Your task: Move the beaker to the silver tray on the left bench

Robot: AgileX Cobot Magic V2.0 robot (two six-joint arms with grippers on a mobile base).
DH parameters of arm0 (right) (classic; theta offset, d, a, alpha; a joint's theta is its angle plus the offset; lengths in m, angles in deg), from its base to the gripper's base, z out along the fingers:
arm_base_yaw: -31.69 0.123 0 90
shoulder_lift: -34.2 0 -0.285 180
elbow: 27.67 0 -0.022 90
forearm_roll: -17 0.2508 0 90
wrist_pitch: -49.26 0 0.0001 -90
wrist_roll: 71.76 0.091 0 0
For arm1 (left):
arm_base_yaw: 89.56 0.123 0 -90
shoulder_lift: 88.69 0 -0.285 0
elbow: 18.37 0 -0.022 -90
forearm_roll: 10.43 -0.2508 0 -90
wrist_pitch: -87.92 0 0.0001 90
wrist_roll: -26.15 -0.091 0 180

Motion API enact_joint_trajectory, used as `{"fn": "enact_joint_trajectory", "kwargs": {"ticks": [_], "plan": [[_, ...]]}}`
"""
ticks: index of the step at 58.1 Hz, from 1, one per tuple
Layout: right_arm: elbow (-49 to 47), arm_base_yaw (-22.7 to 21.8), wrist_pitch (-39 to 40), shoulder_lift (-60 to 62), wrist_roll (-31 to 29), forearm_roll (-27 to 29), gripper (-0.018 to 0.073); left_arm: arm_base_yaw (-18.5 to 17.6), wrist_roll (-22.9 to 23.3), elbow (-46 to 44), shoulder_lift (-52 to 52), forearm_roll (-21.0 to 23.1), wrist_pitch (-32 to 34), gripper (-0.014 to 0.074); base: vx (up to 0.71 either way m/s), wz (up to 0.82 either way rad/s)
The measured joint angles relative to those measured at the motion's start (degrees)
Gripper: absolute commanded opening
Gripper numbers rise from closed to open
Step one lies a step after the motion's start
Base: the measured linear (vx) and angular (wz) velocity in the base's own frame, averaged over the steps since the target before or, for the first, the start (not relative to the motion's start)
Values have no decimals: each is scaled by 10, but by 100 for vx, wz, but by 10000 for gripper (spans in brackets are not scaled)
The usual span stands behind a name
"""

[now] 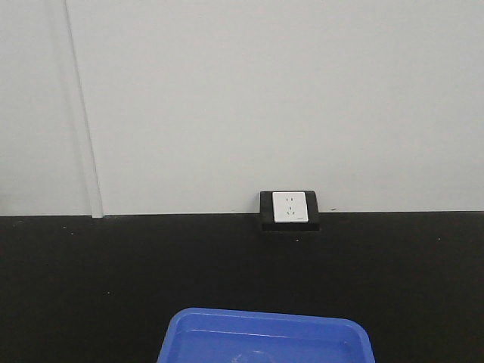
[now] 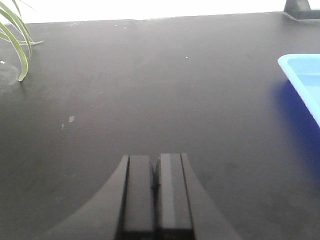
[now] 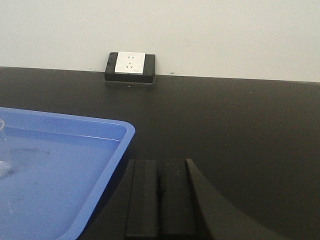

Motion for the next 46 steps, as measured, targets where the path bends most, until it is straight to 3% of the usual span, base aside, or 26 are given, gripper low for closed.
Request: {"fn": "enact_joint_trajectory", "kwargs": {"ticks": [24,38,46], "plan": [[0,0,17,0,0,-2,-8,0,0,0,0,0,0,1,0,0],[-14,0,200,0,0,-4,-8,0,0,0,0,0,0,1,0,0],[-113,0,207,-49,-1,-4,-8,0,0,0,0,0,0,1,0,0]]}}
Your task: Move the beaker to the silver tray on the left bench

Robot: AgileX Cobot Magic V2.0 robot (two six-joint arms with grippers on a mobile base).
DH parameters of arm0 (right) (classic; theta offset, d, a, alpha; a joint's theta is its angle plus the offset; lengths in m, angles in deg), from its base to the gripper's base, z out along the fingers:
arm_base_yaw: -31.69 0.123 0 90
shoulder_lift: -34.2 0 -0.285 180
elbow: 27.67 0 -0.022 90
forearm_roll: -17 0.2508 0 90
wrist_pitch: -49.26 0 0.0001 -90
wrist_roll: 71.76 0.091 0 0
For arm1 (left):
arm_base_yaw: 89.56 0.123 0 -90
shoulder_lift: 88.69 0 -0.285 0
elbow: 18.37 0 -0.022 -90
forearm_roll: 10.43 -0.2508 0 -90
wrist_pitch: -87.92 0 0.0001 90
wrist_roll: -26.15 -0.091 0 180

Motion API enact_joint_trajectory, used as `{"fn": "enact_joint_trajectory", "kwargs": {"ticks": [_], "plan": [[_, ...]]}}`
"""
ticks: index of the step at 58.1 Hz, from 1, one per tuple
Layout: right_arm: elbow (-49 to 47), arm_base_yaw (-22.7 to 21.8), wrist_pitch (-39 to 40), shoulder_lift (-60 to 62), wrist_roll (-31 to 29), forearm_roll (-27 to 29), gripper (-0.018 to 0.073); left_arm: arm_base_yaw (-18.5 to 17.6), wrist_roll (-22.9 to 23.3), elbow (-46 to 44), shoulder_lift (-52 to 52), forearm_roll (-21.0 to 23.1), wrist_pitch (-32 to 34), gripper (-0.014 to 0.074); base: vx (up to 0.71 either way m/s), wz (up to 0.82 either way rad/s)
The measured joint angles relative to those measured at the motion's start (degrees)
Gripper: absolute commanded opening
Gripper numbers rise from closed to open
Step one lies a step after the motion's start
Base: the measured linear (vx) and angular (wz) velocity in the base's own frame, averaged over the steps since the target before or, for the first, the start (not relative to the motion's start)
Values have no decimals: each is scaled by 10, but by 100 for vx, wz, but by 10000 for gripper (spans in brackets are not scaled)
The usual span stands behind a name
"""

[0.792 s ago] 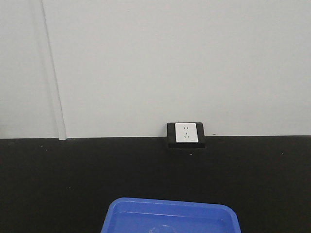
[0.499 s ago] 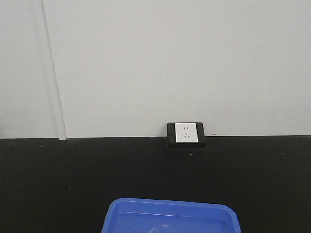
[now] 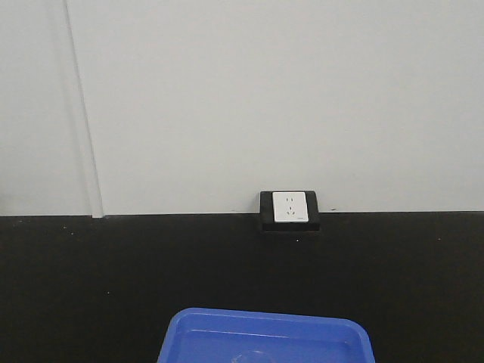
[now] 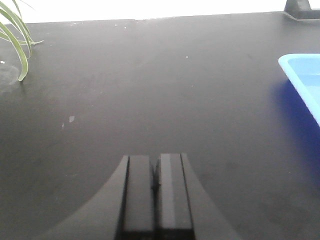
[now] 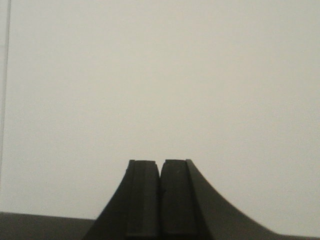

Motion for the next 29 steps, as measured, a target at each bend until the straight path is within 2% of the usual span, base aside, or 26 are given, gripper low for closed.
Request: {"fn": "enact_joint_trajectory", "kwargs": {"ticks": [14,29], "plan": [[-197,0,-50,-235,-14,1,-8,0,0,0,0,0,0,1,0,0],[-253,0,-66,-400,-8,14,-4,0,0,0,0,0,0,1,0,0]]}}
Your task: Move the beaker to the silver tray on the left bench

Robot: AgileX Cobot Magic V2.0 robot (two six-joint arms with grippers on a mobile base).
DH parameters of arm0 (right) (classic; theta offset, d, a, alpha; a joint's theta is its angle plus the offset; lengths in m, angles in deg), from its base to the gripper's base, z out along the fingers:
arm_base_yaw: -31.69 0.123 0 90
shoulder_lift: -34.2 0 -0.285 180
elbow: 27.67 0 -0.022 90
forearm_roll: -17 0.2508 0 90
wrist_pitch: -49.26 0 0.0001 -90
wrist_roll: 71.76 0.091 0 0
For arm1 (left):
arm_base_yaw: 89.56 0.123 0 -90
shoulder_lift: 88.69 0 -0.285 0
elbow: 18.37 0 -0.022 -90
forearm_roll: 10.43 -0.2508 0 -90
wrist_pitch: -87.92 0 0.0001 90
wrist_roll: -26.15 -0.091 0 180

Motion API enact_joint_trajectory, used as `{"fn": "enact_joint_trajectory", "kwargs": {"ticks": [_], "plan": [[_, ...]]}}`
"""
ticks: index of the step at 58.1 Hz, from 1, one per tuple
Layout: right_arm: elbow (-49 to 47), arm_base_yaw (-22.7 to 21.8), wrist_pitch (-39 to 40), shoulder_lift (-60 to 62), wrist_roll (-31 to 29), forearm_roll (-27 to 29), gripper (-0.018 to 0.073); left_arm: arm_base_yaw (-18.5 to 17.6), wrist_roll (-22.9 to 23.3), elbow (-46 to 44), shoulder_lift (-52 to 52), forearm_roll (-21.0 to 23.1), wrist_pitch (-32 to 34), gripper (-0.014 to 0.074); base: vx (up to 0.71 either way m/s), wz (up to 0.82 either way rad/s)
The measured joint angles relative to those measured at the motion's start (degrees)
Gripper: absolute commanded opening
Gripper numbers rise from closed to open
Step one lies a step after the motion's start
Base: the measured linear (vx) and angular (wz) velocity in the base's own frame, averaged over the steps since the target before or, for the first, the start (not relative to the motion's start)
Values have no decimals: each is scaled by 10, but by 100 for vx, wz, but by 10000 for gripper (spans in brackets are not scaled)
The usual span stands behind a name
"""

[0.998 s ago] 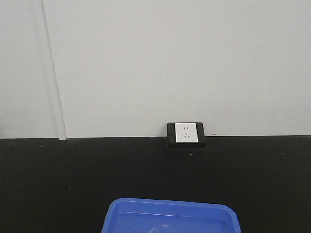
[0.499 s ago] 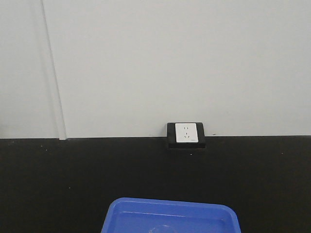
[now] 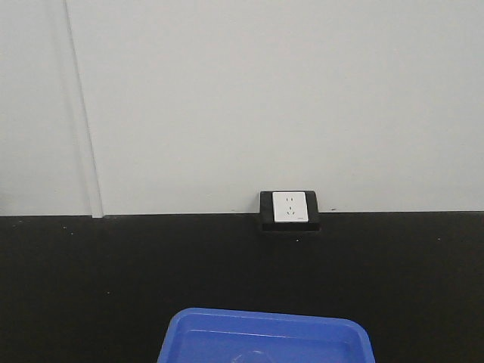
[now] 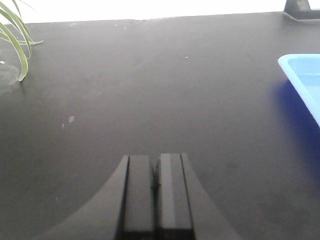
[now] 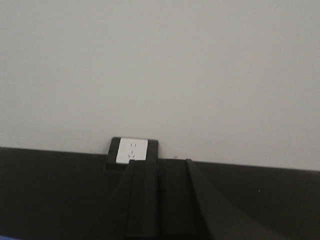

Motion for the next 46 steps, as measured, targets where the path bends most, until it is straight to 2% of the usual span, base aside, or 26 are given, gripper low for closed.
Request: {"fn": "enact_joint_trajectory", "kwargs": {"ticks": [14,34,39,46], "plan": [[0,0,-16,-35,52,0,57,0,0,0,0,0,0,1,0,0],[0,0,-43,-35,62,0,419,0,0,0,0,0,0,1,0,0],[0,0,-46,-35,65,0,461,0,0,0,0,0,0,1,0,0],[0,0,-47,-35,67,0,470,0,0,0,0,0,0,1,0,0]]}}
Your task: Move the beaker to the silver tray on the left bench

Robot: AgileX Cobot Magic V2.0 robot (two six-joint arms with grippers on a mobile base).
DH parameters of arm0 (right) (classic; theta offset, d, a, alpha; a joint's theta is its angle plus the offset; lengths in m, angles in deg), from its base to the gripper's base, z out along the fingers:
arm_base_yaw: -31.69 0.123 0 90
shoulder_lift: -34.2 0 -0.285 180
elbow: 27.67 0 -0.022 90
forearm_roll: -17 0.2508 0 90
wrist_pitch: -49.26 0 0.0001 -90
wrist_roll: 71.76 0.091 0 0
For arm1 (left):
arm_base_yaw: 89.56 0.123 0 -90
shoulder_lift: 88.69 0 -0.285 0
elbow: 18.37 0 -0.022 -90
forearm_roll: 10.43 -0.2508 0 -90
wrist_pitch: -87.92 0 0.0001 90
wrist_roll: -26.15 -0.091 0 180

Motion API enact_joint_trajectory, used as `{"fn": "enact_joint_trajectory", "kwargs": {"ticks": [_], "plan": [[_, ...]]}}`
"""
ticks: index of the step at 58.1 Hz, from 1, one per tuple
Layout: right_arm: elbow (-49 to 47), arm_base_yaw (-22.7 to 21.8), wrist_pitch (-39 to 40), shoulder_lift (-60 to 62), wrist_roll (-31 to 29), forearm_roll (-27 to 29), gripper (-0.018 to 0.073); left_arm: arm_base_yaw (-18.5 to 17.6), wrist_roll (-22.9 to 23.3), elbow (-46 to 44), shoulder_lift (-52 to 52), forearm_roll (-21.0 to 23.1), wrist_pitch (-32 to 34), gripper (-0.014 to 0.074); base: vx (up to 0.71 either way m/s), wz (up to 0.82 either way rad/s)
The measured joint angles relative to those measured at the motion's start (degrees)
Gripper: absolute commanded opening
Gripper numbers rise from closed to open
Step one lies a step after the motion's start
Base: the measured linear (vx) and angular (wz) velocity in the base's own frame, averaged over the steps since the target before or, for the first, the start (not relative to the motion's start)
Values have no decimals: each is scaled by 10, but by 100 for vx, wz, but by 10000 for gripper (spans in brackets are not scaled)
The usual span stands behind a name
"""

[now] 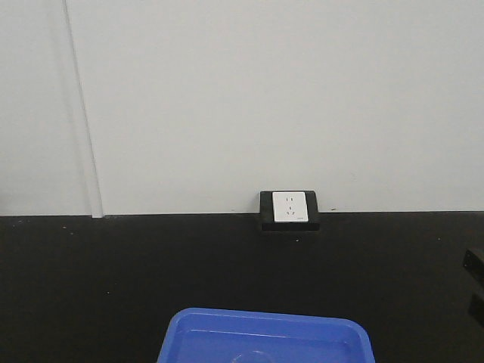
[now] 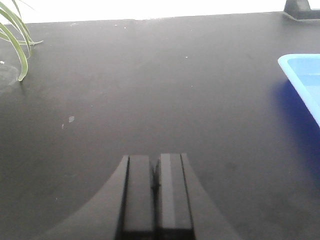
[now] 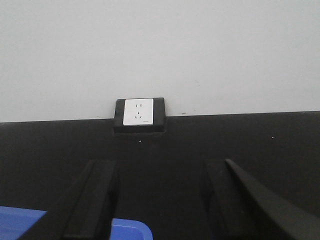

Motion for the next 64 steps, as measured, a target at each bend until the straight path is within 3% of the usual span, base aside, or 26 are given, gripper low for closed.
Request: {"fn": "enact_joint_trajectory", "kwargs": {"ticks": [50,64], "plan": [[0,0,-9,0,0,1,469,0,0,0,0,0,0,1,0,0],[0,0,-23,0,0,1,577,0,0,0,0,0,0,1,0,0]]}}
